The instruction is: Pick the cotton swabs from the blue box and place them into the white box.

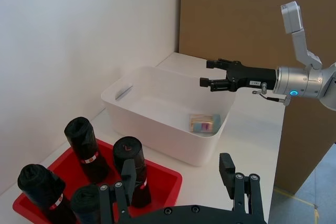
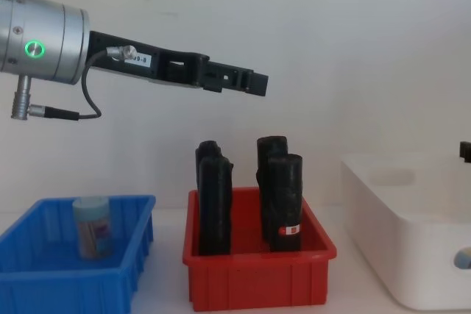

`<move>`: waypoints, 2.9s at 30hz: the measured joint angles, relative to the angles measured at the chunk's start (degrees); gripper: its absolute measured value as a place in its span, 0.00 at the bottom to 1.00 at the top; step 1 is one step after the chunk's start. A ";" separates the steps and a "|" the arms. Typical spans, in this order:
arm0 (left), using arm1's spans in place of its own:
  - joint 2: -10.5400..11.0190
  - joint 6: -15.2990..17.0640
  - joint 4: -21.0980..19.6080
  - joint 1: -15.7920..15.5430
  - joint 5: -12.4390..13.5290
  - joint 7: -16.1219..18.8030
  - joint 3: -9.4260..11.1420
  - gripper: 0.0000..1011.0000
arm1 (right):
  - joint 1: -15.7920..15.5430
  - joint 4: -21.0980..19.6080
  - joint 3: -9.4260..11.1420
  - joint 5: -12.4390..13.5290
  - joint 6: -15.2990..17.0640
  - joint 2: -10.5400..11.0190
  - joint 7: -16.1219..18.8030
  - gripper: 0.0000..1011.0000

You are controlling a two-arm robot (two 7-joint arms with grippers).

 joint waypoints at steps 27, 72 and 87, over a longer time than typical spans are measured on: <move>-0.02 -1.00 -0.25 0.71 0.24 1.48 0.28 0.99 | -2.41 -3.81 0.23 0.51 -2.38 0.38 -1.06 0.99; -0.54 -23.36 -6.53 16.12 7.51 34.49 6.40 0.99 | -20.48 -26.74 -4.78 -2.21 -1.35 -0.18 -5.52 0.99; -0.68 -29.88 -8.38 20.68 9.67 44.20 8.19 0.99 | -20.48 -26.76 -4.75 -2.21 -1.36 -0.18 -5.51 0.99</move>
